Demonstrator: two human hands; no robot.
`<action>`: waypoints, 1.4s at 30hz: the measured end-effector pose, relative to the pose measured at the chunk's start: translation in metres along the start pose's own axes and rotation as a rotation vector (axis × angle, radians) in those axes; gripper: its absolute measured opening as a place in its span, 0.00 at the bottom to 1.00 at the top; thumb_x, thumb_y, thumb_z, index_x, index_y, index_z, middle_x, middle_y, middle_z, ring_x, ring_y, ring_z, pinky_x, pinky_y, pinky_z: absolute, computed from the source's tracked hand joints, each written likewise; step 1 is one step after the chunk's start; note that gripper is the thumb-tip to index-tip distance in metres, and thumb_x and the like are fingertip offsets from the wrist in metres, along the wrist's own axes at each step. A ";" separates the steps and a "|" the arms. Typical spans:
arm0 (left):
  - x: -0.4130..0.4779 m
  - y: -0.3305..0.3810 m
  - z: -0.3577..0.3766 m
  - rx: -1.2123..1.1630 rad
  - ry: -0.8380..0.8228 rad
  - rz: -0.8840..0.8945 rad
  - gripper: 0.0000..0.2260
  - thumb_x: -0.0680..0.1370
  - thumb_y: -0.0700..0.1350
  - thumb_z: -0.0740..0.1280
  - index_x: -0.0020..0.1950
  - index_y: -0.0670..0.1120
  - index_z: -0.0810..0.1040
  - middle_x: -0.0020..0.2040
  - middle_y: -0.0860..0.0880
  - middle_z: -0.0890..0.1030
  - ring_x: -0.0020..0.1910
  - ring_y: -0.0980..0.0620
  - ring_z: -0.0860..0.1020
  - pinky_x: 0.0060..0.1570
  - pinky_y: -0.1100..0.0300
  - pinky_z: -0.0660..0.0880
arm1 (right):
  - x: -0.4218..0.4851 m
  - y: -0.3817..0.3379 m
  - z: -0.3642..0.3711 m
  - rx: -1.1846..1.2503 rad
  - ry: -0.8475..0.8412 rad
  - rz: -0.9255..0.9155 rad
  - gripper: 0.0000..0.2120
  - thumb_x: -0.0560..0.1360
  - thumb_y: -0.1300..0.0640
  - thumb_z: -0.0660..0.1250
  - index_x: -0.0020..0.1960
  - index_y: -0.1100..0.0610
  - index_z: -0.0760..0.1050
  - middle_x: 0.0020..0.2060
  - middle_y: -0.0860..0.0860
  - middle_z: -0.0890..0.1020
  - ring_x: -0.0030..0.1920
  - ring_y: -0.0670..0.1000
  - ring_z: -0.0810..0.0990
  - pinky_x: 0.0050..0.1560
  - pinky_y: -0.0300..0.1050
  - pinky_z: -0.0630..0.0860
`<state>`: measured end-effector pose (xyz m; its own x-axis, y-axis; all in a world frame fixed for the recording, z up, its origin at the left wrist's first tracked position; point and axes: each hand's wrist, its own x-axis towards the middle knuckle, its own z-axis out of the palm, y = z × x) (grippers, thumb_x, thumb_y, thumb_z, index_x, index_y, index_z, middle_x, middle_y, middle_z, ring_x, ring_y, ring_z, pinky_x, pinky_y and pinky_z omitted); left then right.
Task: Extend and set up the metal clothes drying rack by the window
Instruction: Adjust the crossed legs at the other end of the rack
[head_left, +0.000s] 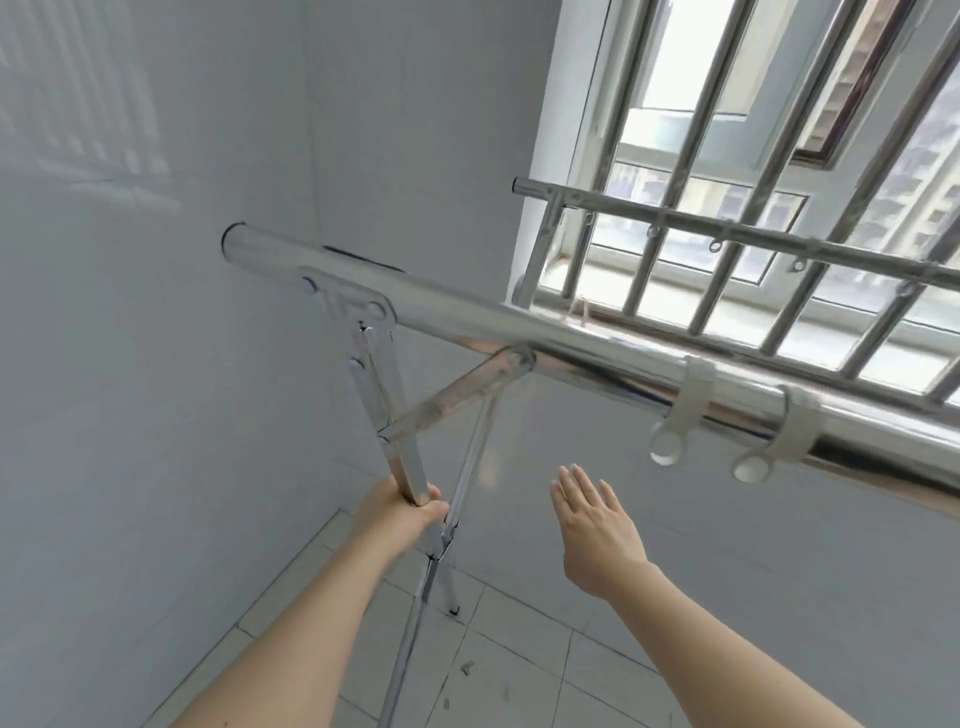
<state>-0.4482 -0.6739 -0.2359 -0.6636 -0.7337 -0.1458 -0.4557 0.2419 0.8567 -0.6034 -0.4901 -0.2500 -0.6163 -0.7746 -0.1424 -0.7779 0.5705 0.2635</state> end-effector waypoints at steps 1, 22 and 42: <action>-0.001 0.004 0.007 0.010 0.023 -0.043 0.08 0.72 0.46 0.73 0.49 0.47 0.81 0.50 0.46 0.83 0.54 0.47 0.79 0.45 0.62 0.68 | -0.012 0.013 -0.002 0.002 -0.002 0.027 0.36 0.76 0.62 0.53 0.79 0.59 0.39 0.79 0.55 0.40 0.78 0.55 0.36 0.77 0.54 0.39; -0.283 0.196 0.215 0.902 -0.144 0.537 0.16 0.76 0.46 0.61 0.64 0.49 0.72 0.63 0.48 0.77 0.61 0.47 0.75 0.59 0.53 0.73 | -0.375 0.215 -0.034 0.325 0.023 0.365 0.21 0.74 0.62 0.59 0.66 0.57 0.73 0.65 0.53 0.76 0.66 0.56 0.73 0.64 0.51 0.74; -0.401 0.373 0.234 0.966 -0.023 0.885 0.28 0.77 0.66 0.45 0.64 0.49 0.69 0.64 0.45 0.75 0.67 0.46 0.69 0.66 0.44 0.63 | -0.530 0.322 -0.145 0.265 0.301 0.901 0.28 0.79 0.39 0.50 0.67 0.56 0.71 0.64 0.59 0.72 0.64 0.59 0.73 0.56 0.50 0.72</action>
<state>-0.4908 -0.1409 0.0266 -0.9612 -0.0840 0.2628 -0.0953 0.9950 -0.0306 -0.5093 0.0645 0.0482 -0.9635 -0.0365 0.2651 -0.0579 0.9956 -0.0733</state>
